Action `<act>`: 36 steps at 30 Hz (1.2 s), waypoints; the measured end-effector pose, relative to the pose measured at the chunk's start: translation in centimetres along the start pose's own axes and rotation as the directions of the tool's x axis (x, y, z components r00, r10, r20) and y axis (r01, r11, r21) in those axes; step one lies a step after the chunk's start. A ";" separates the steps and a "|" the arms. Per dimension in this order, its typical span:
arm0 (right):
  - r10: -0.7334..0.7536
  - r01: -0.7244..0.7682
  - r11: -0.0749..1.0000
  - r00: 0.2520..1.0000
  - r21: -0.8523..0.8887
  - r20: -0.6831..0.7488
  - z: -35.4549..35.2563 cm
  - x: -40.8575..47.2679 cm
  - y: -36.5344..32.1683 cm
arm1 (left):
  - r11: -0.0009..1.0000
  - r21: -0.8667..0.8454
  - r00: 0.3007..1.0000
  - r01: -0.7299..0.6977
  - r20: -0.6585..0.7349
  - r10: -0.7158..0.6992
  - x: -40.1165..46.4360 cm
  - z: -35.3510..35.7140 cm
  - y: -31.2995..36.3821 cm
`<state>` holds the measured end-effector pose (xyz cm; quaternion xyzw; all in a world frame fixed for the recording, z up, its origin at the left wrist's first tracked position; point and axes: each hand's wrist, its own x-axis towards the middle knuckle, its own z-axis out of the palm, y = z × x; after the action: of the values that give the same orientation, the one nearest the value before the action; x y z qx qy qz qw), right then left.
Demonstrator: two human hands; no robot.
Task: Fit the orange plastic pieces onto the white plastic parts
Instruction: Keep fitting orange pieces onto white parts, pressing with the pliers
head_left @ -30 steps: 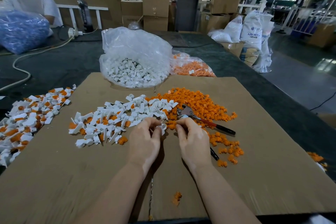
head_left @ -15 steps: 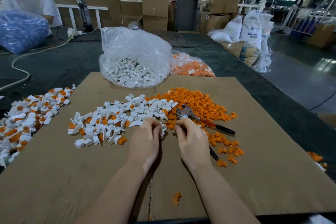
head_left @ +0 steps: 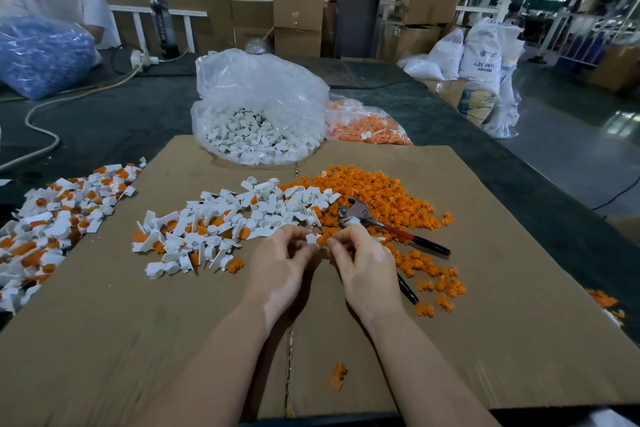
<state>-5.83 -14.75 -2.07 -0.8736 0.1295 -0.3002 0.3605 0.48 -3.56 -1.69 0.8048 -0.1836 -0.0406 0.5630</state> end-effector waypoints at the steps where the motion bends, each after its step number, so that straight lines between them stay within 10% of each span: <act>1: -0.005 0.005 0.999 1.000 -0.035 0.002 0.0 0.0 0.0 | 1.000 -0.018 1.000 0.013 0.012 -0.012 0.0 0.0 0.0; 8: -0.123 0.128 0.968 0.992 -0.214 0.033 0.3 -0.1 -0.3 | 0.990 -0.118 0.996 0.080 0.048 -0.075 -0.1 0.0 0.1; 36: -0.175 0.175 0.985 0.983 -0.001 0.052 -0.2 0.0 -0.8 | 0.995 -0.094 0.999 0.044 0.020 -0.042 -0.1 -0.4 0.3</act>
<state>-6.01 -14.31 -1.40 -0.8901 0.0438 -0.3076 0.3336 0.40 -3.27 -1.34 0.7807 -0.1692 -0.0684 0.5977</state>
